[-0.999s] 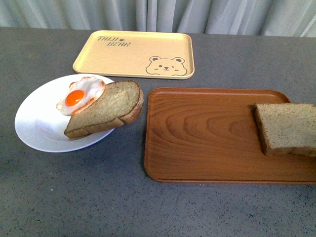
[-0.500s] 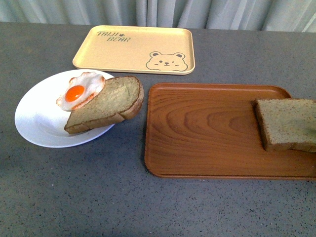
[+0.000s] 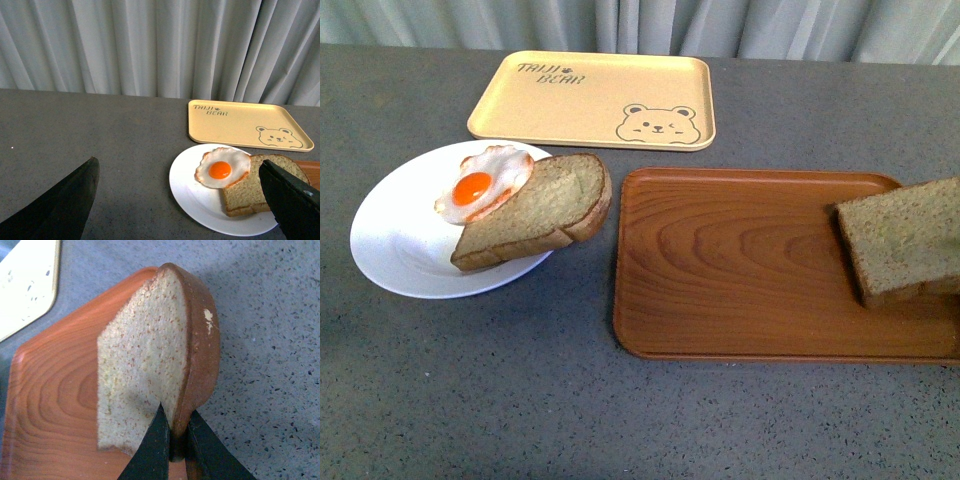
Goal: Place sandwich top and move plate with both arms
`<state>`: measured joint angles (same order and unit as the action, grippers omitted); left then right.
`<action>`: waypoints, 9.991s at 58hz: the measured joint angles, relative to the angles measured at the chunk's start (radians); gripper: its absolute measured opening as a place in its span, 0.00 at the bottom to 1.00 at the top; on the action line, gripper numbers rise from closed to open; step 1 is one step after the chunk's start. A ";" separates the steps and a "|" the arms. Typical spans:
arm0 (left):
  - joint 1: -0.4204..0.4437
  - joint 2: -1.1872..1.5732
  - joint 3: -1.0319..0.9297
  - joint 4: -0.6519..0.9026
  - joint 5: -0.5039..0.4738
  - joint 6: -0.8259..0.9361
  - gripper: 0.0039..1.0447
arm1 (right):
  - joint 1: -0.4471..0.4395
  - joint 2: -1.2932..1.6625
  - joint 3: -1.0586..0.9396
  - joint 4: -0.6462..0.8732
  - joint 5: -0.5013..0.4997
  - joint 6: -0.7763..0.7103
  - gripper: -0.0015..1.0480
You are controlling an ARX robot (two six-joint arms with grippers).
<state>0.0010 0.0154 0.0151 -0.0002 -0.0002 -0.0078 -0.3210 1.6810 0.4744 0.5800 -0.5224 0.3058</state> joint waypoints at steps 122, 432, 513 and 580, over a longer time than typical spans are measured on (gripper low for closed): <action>0.000 0.000 0.000 0.000 0.000 0.000 0.92 | 1.034 0.360 0.438 0.116 0.626 0.481 0.66; 0.008 2.097 0.414 1.212 0.192 -1.107 0.92 | 0.324 -1.676 -0.452 -0.579 0.522 -0.302 0.91; -0.037 2.265 0.436 1.410 0.172 -1.198 0.02 | 0.324 -1.676 -0.452 -0.579 0.522 -0.302 0.91; -0.014 1.984 0.365 1.371 0.342 -1.329 0.02 | 0.325 -1.677 -0.452 -0.580 0.523 -0.302 0.91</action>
<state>-0.0132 1.9991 0.3798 1.3705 0.3416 -1.3369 0.0036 0.0040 0.0219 -0.0002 0.0002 0.0036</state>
